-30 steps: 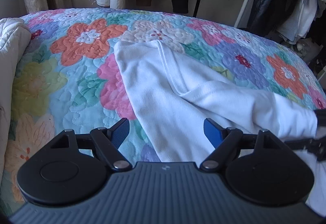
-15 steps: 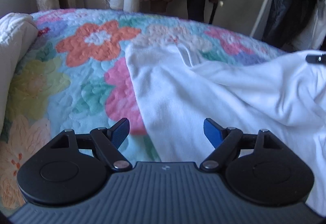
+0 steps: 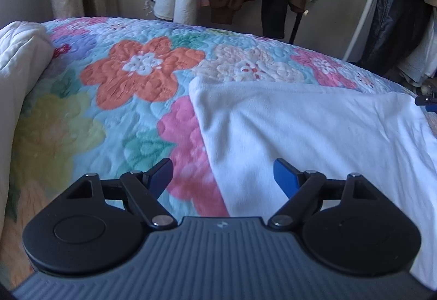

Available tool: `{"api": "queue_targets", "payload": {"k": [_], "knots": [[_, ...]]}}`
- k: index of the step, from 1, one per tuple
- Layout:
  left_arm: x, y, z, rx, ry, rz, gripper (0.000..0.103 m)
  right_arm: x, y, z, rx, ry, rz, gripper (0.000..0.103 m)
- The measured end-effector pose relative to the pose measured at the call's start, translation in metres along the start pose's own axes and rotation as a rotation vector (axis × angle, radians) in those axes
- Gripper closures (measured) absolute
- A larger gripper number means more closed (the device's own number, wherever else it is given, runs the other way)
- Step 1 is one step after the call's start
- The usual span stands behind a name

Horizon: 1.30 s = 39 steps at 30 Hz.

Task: Fold clothes

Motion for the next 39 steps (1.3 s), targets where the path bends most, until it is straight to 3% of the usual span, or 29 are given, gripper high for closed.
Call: {"api": "queue_targets", "payload": {"k": [4,5,7,10,13,14,15,16,17,18,19,22,23,25,26,27,30,31,33,35,39], "knots": [[0.018,-0.018,0.018,0.053,-0.058,0.036,0.015,0.019,0.009,-0.015,0.081,-0.013,0.049,0.037],[0.024,-0.021,0.024,0.047,-0.055,0.039,0.015,0.023,0.011,-0.020,0.116,-0.031,0.067,0.037],[0.038,-0.023,0.028,0.021,0.018,0.055,0.015,0.032,0.014,-0.027,0.191,-0.077,0.101,0.037],[0.054,-0.020,0.013,0.166,0.021,0.054,0.010,0.046,0.012,-0.032,0.277,-0.112,0.116,0.036],[0.067,-0.025,0.014,0.095,0.030,0.016,0.006,0.059,0.010,-0.026,0.294,-0.147,0.137,0.037],[0.068,-0.028,0.014,0.068,0.040,-0.002,0.019,0.062,0.009,-0.019,0.268,-0.171,0.149,0.040],[0.067,-0.029,0.012,0.075,0.038,-0.006,0.036,0.061,0.009,-0.013,0.222,-0.170,0.150,0.058],[0.065,-0.030,0.009,0.083,0.035,-0.009,0.068,0.057,0.008,-0.007,0.164,-0.154,0.130,0.097],[0.059,-0.031,0.003,0.112,0.031,-0.020,0.093,0.049,0.006,-0.002,0.107,-0.143,0.093,0.097],[0.053,-0.033,-0.004,0.142,0.028,-0.031,0.098,0.039,0.003,0.002,0.051,-0.131,0.030,0.097],[0.047,-0.034,-0.011,0.173,0.024,-0.042,0.098,0.026,-0.002,0.004,-0.006,-0.114,-0.053,0.097],[0.005,-0.050,-0.033,0.311,-0.065,-0.243,0.098,-0.009,-0.017,-0.001,-0.075,-0.064,-0.265,0.098],[-0.007,-0.055,-0.037,0.308,-0.074,-0.297,0.098,-0.020,-0.022,-0.004,-0.081,-0.050,-0.331,0.098],[-0.020,-0.064,-0.042,0.281,-0.112,-0.364,0.098,-0.021,-0.026,-0.007,-0.099,0.007,-0.356,0.097],[-0.012,-0.064,-0.041,0.287,-0.145,-0.323,0.096,-0.016,-0.026,-0.007,-0.118,0.044,-0.331,0.097],[-0.003,-0.064,-0.041,0.294,-0.178,-0.276,0.094,-0.008,-0.023,-0.006,-0.143,0.084,-0.289,0.089],[0.042,-0.046,-0.021,0.194,-0.186,0.002,0.078,-0.002,-0.014,-0.008,-0.178,0.198,-0.228,0.062],[0.038,-0.041,-0.021,0.174,-0.171,0.010,0.077,-0.006,-0.010,-0.009,-0.177,0.201,-0.218,0.050],[0.029,-0.032,-0.022,0.137,-0.141,0.018,0.072,-0.022,0.001,-0.010,-0.179,0.163,-0.197,0.047],[0.006,-0.024,-0.036,0.227,-0.153,-0.007,0.043,-0.043,0.018,-0.009,-0.204,0.112,-0.167,0.046],[-0.042,0.000,-0.061,0.346,-0.179,0.003,0.034,-0.100,0.063,-0.015,-0.227,0.049,-0.132,0.040]]}}
Point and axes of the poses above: each gripper's, at about its wrist camera, not at the fingertips, and x roughly the way its jaws point, z to its left, y to its underside, the point moved 7 cm from there along x, roughly the way its jaws point, and after that the axes turned 14 degrees about y, right-handed, at the moved point
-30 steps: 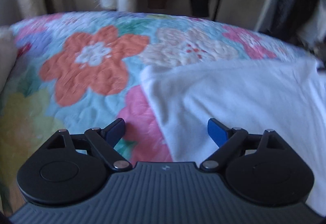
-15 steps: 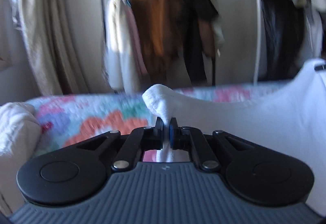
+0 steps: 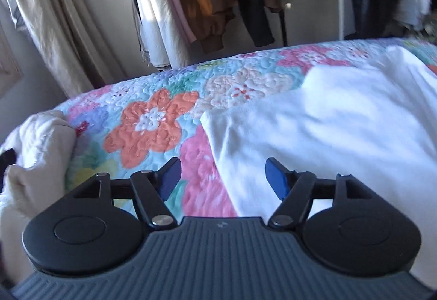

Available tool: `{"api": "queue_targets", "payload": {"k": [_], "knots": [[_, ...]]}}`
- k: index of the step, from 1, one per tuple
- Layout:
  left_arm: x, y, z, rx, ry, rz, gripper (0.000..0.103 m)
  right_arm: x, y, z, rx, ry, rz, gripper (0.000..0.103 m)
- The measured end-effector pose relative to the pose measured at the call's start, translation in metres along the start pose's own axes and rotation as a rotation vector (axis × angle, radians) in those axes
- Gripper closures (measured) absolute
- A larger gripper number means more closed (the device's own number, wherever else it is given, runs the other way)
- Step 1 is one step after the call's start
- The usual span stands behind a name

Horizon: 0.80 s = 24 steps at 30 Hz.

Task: Fold clothes

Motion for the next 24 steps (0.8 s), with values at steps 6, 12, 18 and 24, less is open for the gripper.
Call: {"api": "queue_targets", "payload": {"k": [6,12,18,24], "knots": [[-0.090,0.047,-0.016,-0.065,0.067,0.040,0.030,-0.104,0.070,0.002,0.090,-0.124,0.097,0.036],[-0.159,0.093,-0.024,-0.198,0.119,0.034,0.023,-0.196,0.120,0.012,0.115,-0.236,0.109,0.023],[-0.164,0.137,-0.041,-0.294,0.166,0.113,0.022,-0.250,0.175,0.056,-0.047,-0.206,0.069,0.019],[-0.181,0.175,-0.067,-0.357,0.185,0.164,0.022,-0.256,0.215,0.072,0.161,-0.263,0.254,0.019]]}}
Point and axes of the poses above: each gripper's, at about its wrist camera, not at the fingertips, and x roughly the way its jaws point, z to its left, y to its underside, the point moved 7 cm from there along x, roughly the way its jaws point, and after that the axes turned 14 degrees about y, right-handed, at the moved point
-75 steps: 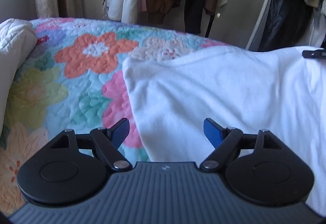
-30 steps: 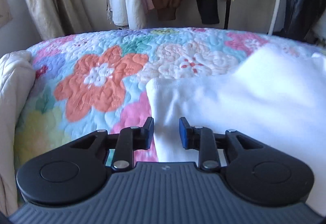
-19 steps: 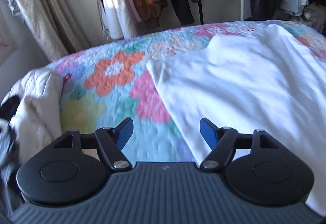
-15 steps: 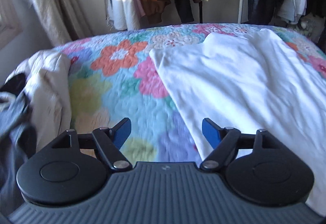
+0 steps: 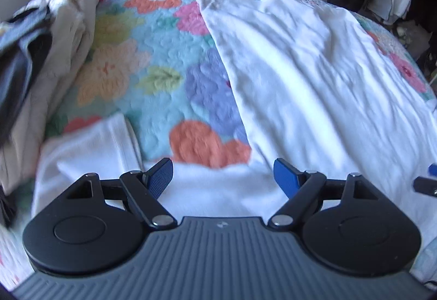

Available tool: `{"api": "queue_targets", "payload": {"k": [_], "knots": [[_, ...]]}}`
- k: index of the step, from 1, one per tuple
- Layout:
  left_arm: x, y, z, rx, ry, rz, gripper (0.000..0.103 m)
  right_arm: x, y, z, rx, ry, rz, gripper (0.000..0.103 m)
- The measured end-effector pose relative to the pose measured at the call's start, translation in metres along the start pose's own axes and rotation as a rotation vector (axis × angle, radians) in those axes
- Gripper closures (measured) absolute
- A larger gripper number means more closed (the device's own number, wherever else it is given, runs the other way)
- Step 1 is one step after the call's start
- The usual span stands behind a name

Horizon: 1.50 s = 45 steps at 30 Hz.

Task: Fold clothes

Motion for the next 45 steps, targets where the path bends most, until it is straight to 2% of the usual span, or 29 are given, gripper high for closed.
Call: {"api": "queue_targets", "payload": {"k": [2,4,8,10,14,16,18,19,20,22,23,28,31,34,37,39,40,41,44,45], "knots": [[0.001,0.016,-0.003,-0.038,0.009,0.020,0.022,0.000,0.011,0.001,0.036,0.019,0.038,0.019],[0.000,0.027,-0.009,-0.036,0.003,0.038,0.022,-0.001,0.018,0.003,0.039,0.037,0.058,0.019],[-0.009,0.034,-0.025,0.077,-0.037,0.025,0.022,-0.006,0.027,0.004,0.052,0.031,0.046,0.017],[-0.017,0.032,-0.025,0.131,-0.094,0.006,0.021,-0.007,0.032,0.005,0.060,0.019,0.060,0.017],[-0.030,0.024,-0.012,0.165,-0.163,-0.007,0.019,-0.014,0.036,0.008,0.014,0.031,0.037,0.017],[-0.040,0.021,-0.001,0.209,-0.188,0.045,0.018,-0.017,0.037,0.004,-0.017,0.086,0.012,0.017],[-0.062,0.015,0.015,0.228,-0.168,0.048,0.017,-0.018,0.037,-0.003,-0.028,0.139,-0.020,0.017],[-0.073,0.012,0.023,0.236,-0.157,0.048,0.013,-0.020,0.037,-0.005,-0.023,0.140,-0.037,0.017],[-0.083,0.009,0.033,0.234,-0.167,0.037,0.008,-0.021,0.038,-0.002,-0.016,0.104,-0.047,0.017],[-0.097,0.001,0.055,0.241,-0.223,0.021,0.005,-0.024,0.040,0.012,-0.013,-0.005,-0.049,0.017],[-0.096,0.000,0.066,0.260,-0.257,0.037,0.005,-0.025,0.041,0.024,-0.027,-0.052,-0.046,0.017],[-0.081,0.001,0.110,0.403,-0.402,0.096,0.005,-0.036,0.051,0.083,-0.167,-0.156,-0.095,0.017],[-0.066,0.004,0.119,0.467,-0.317,0.121,0.005,-0.042,0.067,0.111,-0.306,-0.187,-0.118,0.021],[-0.045,0.012,0.118,0.542,-0.258,0.184,0.005,-0.048,0.082,0.129,-0.421,-0.193,-0.155,0.023],[-0.026,0.017,0.119,0.591,-0.256,0.196,0.006,-0.053,0.092,0.143,-0.472,-0.221,-0.169,0.024],[-0.023,0.017,0.122,0.559,-0.234,0.174,0.034,-0.051,0.097,0.149,-0.499,-0.201,-0.180,0.024],[-0.025,0.015,0.124,0.522,-0.211,0.157,0.076,-0.049,0.099,0.151,-0.515,-0.181,-0.184,0.024],[-0.027,0.014,0.127,0.485,-0.189,0.140,0.099,-0.045,0.101,0.153,-0.532,-0.161,-0.184,0.024],[-0.078,-0.005,0.146,0.347,-0.263,-0.092,0.100,-0.035,0.105,0.155,-0.560,-0.128,-0.161,0.024],[-0.095,-0.008,0.153,0.303,-0.299,-0.145,0.100,-0.032,0.106,0.154,-0.558,-0.127,-0.152,0.024]]}}
Point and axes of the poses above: each gripper's, at about its wrist camera, not at the fingertips, and x roughly the way its jaws point, z to its left, y to its underside, the point moved 7 cm from there along x, roughly the way its jaws point, and after that the axes turned 14 degrees about y, right-handed, at the moved point
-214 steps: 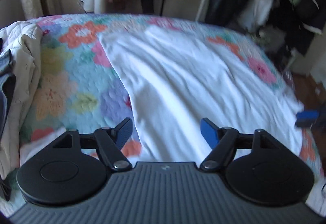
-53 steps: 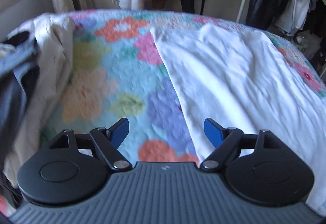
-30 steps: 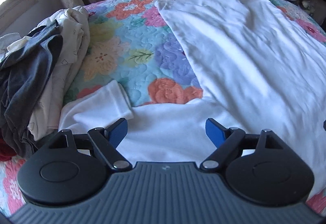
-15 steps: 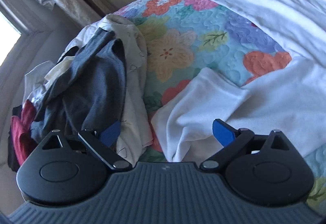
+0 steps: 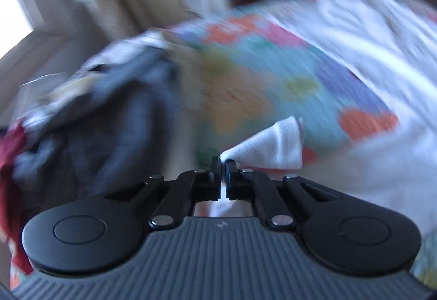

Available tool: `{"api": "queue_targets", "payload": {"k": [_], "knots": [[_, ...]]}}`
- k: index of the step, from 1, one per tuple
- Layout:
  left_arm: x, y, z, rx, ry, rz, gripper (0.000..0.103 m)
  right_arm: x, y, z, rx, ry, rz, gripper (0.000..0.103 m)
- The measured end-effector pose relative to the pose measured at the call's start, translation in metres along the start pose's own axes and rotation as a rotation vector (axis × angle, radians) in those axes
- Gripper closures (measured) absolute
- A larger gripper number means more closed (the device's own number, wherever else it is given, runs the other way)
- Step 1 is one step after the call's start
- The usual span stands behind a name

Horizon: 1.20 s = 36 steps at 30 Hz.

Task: Fold clothes

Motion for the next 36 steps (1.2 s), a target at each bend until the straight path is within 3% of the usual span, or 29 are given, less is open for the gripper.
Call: {"api": "queue_targets", "payload": {"k": [2,5,9,10,11,16,21,23,24,25,26,27,29,32,36], "knots": [[-0.030,0.000,0.031,-0.070,-0.118,-0.060,0.100,0.005,0.004,-0.001,0.029,-0.025,0.021,0.024],[-0.058,0.012,0.064,-0.080,-0.301,-0.081,0.100,0.013,0.011,0.001,0.065,-0.062,0.055,0.027],[-0.076,0.028,0.090,-0.165,-0.333,-0.099,0.100,0.018,0.012,0.007,0.019,0.020,0.026,0.051],[-0.078,0.033,0.095,-0.186,-0.332,-0.098,0.100,0.016,0.011,0.009,0.016,0.018,0.014,0.070],[-0.081,0.037,0.099,-0.207,-0.331,-0.098,0.100,0.014,0.010,0.010,0.005,0.011,0.008,0.077],[-0.079,0.064,0.094,-0.118,-0.486,0.028,0.099,0.004,0.011,0.011,0.036,-0.081,0.029,0.083],[-0.096,0.073,0.100,-0.184,-0.489,0.054,0.099,0.007,0.014,0.022,0.025,-0.170,0.083,0.083],[-0.108,0.059,0.089,-0.197,-0.413,0.011,0.096,0.003,0.010,0.015,0.061,-0.177,0.086,0.080],[-0.115,0.050,0.080,-0.197,-0.371,-0.017,0.093,-0.003,0.006,0.008,0.109,-0.194,0.082,0.071],[-0.121,0.041,0.070,-0.196,-0.328,-0.045,0.081,-0.009,0.002,0.000,0.150,-0.202,0.073,0.058],[-0.125,0.029,0.056,-0.175,-0.295,-0.055,0.064,-0.016,-0.003,-0.012,0.185,-0.188,0.056,0.052],[-0.126,0.016,0.038,-0.141,-0.260,-0.069,0.057,-0.024,-0.007,-0.025,0.218,-0.162,0.036,0.045],[-0.129,-0.012,0.001,-0.072,-0.189,-0.097,0.050,-0.041,-0.014,-0.058,0.287,-0.104,-0.006,0.044],[-0.120,-0.046,-0.068,-0.019,0.004,-0.133,0.037,-0.063,-0.018,-0.114,0.411,-0.016,-0.043,0.039],[-0.083,-0.075,-0.187,0.046,0.285,-0.122,0.036,-0.075,-0.001,-0.206,0.659,0.072,-0.056,0.036]]}}
Point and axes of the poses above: each gripper's, at about its wrist camera, not at the fingertips, and x roughly the way its jaws point, z to its left, y to its underside, the point moved 7 cm from there along x, roughly the way its jaws point, and after that the axes turned 14 degrees about y, right-handed, at the moved point
